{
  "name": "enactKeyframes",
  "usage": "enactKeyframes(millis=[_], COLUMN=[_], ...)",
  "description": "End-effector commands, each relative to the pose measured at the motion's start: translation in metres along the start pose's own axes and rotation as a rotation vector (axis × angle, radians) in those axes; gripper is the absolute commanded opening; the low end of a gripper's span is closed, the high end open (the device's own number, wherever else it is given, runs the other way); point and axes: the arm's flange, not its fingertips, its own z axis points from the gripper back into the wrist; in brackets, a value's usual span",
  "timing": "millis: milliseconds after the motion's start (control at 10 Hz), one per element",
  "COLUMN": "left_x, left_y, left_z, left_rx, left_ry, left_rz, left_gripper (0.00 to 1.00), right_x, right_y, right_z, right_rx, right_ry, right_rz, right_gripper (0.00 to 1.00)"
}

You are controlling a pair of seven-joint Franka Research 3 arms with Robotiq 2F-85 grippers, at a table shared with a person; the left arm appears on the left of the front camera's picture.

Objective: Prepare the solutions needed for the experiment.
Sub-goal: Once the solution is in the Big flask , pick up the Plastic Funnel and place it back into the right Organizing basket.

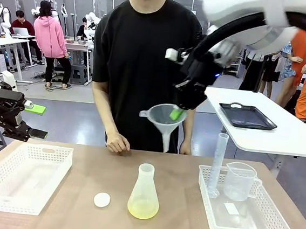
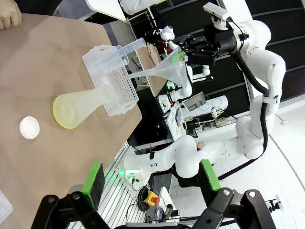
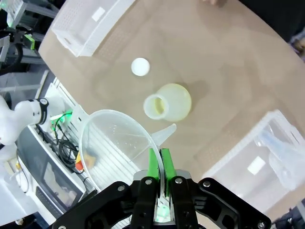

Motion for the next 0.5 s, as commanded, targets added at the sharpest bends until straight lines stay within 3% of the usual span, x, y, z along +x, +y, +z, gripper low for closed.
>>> enactKeyframes(millis=[0, 400], left_x=[0.002, 0.002], left_y=[-0.001, -0.001], left_z=[-0.002, -0.002], left_rx=[-0.028, -0.028], left_ry=[-0.016, -0.016], left_rz=[-0.007, -0.007], left_gripper=[1.0, 1.0], right_x=[-0.042, -0.135], right_y=[-0.021, -0.08], right_z=[0.03, 0.073], right_rx=[-0.057, -0.125], right_ry=[-0.023, -0.095], right_rz=[-0.138, -0.37], right_gripper=[0.0, 0.0])
